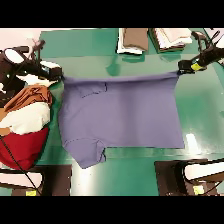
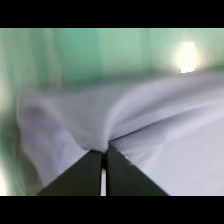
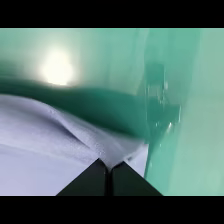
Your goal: Fold the shirts.
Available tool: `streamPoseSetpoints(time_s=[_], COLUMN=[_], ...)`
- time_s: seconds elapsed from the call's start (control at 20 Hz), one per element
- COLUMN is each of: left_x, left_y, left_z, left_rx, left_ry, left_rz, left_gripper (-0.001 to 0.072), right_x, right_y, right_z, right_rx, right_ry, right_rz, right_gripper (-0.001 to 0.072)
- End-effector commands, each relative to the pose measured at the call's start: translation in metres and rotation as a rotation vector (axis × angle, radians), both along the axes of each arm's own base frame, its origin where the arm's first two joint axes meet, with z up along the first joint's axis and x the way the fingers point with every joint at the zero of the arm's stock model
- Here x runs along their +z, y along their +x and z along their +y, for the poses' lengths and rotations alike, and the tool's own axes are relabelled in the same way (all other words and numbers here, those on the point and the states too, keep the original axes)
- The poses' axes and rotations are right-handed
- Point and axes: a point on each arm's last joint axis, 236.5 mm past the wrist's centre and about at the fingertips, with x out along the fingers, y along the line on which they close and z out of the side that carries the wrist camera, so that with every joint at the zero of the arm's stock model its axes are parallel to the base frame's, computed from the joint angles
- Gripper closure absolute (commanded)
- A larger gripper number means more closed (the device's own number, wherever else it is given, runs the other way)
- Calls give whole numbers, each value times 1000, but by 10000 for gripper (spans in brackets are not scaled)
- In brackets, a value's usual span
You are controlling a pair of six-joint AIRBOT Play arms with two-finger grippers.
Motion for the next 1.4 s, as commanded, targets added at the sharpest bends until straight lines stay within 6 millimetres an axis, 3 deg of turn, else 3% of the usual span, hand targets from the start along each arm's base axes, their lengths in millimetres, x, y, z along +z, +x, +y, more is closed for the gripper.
streamPoseSetpoints(time_s=[0.0,0.15,0.3,0.4,0.45,0.5,0.65,0.7,0.8,1.0,1.1,1.2,1.35], left_x=[-50,-78,-85,-82,-79,-74,-40,-31,-26,-55,-74,-89,-103], left_y=[-46,-73,-82,-81,-82,-84,-100,-114,-157,-257,-295,-322,-343], left_z=[1,-10,-21,-20,-18,-13,13,25,30,18,11,-3,-19], left_rx=[-25,-54,-77,-48,-47,-48,-41,-29,-11,70,110,126,132], left_ry=[24,29,33,27,32,56,175,224,237,149,101,33,-42], left_rz=[195,279,297,303,299,290,249,240,272,371,420,467,531], left_gripper=[684,685,680,257,281,280,280,279,121,118,118,120,121], right_x=[-28,-46,-60,-67,-67,-63,-35,-25,-8,1,-4,-8,-10], right_y=[-38,-63,-79,-87,-88,-87,-88,-92,-105,-124,-133,-138,-138], right_z=[-11,-10,-6,-1,-1,-1,0,1,6,10,12,19,29], right_rx=[-17,-34,-41,-41,-40,-39,-30,-29,-24,-35,-40,-40,-42], right_ry=[-21,-11,-4,17,17,16,8,4,-4,-19,-20,9,57], right_rz=[93,133,150,175,179,173,133,112,72,-2,-10,0,0], right_gripper=[697,696,696,672,416,244,253,253,253,262,262,262,262])
